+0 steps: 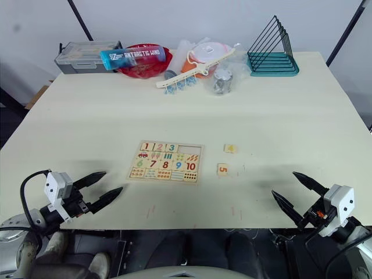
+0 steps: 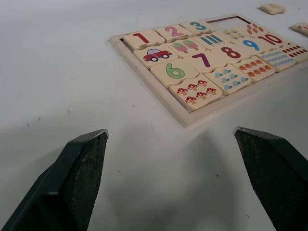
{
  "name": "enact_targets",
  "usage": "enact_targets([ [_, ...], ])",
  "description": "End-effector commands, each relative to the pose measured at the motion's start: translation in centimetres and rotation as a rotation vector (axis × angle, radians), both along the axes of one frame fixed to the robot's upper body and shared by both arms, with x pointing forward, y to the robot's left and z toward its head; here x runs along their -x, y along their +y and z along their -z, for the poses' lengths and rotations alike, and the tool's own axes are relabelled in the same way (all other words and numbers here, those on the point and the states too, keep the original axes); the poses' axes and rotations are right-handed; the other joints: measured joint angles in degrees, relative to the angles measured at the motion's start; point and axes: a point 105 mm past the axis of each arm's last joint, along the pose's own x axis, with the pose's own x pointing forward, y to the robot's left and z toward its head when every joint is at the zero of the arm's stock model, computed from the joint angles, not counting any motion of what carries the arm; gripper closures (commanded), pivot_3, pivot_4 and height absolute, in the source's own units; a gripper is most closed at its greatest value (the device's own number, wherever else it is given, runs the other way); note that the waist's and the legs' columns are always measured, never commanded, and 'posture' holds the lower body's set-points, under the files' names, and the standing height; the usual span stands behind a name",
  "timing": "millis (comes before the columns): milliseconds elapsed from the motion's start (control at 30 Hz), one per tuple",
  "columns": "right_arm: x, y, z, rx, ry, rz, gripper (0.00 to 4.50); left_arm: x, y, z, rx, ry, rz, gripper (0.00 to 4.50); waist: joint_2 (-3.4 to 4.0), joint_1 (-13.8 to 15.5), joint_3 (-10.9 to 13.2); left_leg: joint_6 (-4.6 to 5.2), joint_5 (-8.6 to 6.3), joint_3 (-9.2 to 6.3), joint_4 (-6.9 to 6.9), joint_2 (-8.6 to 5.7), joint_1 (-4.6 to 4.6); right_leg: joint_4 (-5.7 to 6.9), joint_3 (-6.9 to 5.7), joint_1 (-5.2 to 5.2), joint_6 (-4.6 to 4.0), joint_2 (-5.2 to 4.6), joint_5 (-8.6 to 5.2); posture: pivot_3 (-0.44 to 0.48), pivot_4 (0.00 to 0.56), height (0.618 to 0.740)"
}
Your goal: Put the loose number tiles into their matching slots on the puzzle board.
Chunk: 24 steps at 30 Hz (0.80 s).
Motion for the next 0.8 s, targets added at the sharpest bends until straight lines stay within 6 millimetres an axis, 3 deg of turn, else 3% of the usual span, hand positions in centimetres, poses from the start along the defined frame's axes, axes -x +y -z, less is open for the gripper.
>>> enact_targets([
  [33,0.5,-0.4,-1.0,0.011,-0.043,0.011,0.0,0.2,-0.2,-0.9,-0.001,-0.041,-0.014,0.06,0.0,-0.01,-0.01,0.0,0.0,0.0,0.0,0.0,0.0,0.0,0.0,0.0,0.0,0.0,0.0,0.0,0.15,0.74],
  [800,0.8,1.0,-0.3,0.017,-0.047,-0.01,0.0,-1.2,0.7,-1.0,-0.038,-0.056,-0.006,0.06,0.0,-0.03,-0.03,0.0,0.0,0.03,-0.01,-0.07,0.02,-0.02,-0.01,0.0,-0.04,0.04,-0.02,0.0,0.15,0.74],
])
